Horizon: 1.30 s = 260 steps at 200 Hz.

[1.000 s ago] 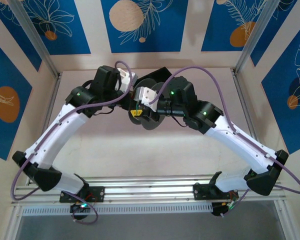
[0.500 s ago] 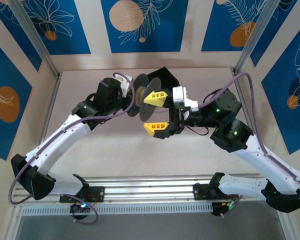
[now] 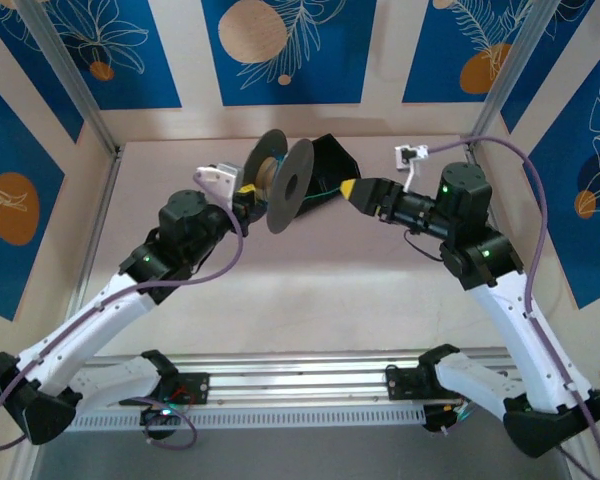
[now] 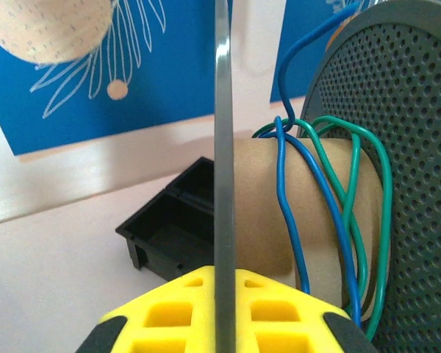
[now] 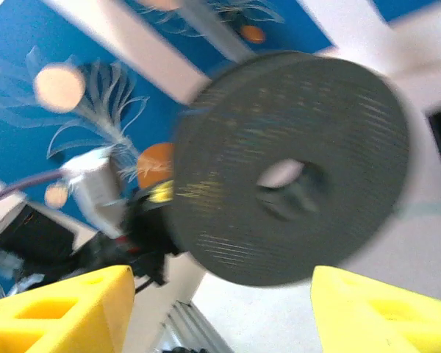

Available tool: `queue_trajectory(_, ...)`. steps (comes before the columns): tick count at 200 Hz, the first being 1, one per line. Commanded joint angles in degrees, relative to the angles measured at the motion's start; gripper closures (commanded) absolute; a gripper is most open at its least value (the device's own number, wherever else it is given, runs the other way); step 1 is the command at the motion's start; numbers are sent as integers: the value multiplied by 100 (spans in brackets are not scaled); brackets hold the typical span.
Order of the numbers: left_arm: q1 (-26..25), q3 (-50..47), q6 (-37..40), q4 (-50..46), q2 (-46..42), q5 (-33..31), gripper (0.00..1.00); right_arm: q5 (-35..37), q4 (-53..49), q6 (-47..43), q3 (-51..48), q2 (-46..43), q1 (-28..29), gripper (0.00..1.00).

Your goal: Wrap the cables

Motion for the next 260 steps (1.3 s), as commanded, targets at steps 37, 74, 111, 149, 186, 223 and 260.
queue_trajectory(37,-64,81,-311,1174,-499,378,100,-1270,490,2326,-1541,9,-1122,31)
queue_trajectory(74,-57,160,-485,1006,-469,773,100,-1153,1407,2550,-1910,238,-1172,36)
queue_trajectory(111,-57,145,-674,905,-466,1020,100,-528,1490,2057,-1810,387,-1163,41)
queue_trajectory(149,-63,206,-850,717,-473,1271,100,-34,1765,1796,-1778,580,-1133,47)
queue_trajectory(186,-62,250,-1002,533,-474,1503,100,122,2019,1679,-1711,822,-1135,53)
queue_trajectory(223,-61,264,-1062,432,-482,1563,100,132,1966,1582,-1615,867,-1129,64)
queue_trajectory(260,-62,267,-1058,386,-466,1511,100,137,1654,1477,-1612,686,-1100,58)
